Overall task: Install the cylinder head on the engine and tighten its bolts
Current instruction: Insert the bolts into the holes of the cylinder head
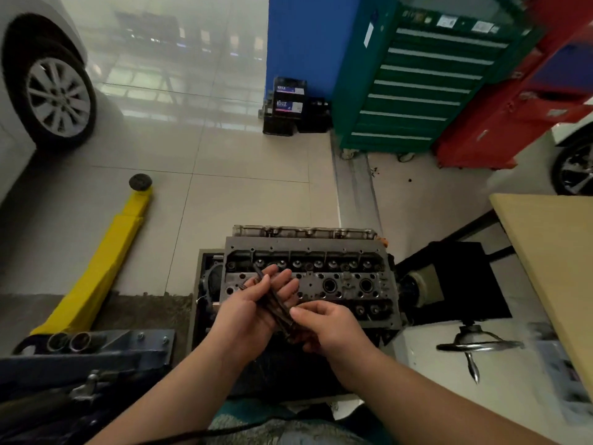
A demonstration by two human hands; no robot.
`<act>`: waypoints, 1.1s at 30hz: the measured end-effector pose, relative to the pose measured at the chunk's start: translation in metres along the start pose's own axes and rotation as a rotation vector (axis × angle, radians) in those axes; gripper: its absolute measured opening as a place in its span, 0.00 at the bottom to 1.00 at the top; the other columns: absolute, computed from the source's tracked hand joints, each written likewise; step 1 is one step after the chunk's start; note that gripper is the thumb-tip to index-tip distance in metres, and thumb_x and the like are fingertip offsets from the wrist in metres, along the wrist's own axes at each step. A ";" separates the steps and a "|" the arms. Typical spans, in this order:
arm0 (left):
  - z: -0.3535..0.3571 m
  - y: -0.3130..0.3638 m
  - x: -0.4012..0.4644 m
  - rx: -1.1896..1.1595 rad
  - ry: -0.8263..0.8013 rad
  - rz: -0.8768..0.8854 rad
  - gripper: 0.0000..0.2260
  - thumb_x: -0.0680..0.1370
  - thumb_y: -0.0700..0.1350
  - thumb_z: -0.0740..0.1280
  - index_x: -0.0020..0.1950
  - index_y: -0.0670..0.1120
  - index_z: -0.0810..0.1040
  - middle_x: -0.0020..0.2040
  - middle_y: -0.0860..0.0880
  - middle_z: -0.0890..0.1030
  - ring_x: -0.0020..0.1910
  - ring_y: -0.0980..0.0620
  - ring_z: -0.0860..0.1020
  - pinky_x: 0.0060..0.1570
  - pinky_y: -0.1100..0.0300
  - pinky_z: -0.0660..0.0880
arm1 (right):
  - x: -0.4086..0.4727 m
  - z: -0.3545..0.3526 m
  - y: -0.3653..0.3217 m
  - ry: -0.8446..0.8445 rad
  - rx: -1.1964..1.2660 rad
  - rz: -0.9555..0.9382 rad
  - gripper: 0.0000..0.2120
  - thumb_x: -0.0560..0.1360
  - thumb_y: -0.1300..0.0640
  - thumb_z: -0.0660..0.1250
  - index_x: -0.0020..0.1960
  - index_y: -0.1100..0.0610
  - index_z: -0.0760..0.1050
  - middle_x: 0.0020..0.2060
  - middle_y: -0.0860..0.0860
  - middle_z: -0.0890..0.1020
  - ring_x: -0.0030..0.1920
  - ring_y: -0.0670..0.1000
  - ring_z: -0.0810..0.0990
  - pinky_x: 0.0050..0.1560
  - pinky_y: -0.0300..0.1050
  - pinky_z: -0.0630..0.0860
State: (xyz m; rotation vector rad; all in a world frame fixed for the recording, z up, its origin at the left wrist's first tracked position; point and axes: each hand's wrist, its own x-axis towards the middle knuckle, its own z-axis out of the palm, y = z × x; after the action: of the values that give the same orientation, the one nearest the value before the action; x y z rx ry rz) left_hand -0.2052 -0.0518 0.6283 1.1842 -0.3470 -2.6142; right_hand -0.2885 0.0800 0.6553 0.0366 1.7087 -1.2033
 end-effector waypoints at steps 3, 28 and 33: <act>0.014 -0.016 0.003 0.042 -0.049 -0.046 0.15 0.87 0.39 0.58 0.71 0.39 0.75 0.64 0.37 0.83 0.60 0.38 0.85 0.63 0.41 0.79 | -0.003 -0.014 0.001 -0.004 0.152 0.058 0.06 0.78 0.59 0.74 0.54 0.61 0.82 0.41 0.54 0.86 0.39 0.49 0.85 0.35 0.41 0.79; -0.036 0.051 0.019 -0.073 0.206 -0.126 0.17 0.84 0.56 0.63 0.51 0.42 0.79 0.32 0.51 0.69 0.24 0.57 0.64 0.23 0.66 0.65 | 0.019 -0.076 0.025 0.179 -0.730 -0.891 0.10 0.76 0.55 0.76 0.56 0.51 0.85 0.50 0.40 0.83 0.53 0.37 0.81 0.57 0.32 0.77; -0.040 0.048 0.010 -0.147 0.201 -0.082 0.24 0.84 0.63 0.59 0.56 0.42 0.79 0.36 0.49 0.70 0.29 0.56 0.63 0.23 0.64 0.66 | 0.027 -0.066 0.018 0.150 -0.805 -0.927 0.09 0.78 0.56 0.73 0.57 0.54 0.85 0.50 0.45 0.84 0.52 0.42 0.81 0.57 0.41 0.80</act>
State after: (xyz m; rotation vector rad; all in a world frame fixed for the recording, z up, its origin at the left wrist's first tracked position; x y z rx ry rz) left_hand -0.1753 -0.1042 0.6108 1.4199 -0.0675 -2.5082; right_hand -0.3383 0.1232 0.6238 -1.2921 2.3177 -1.0229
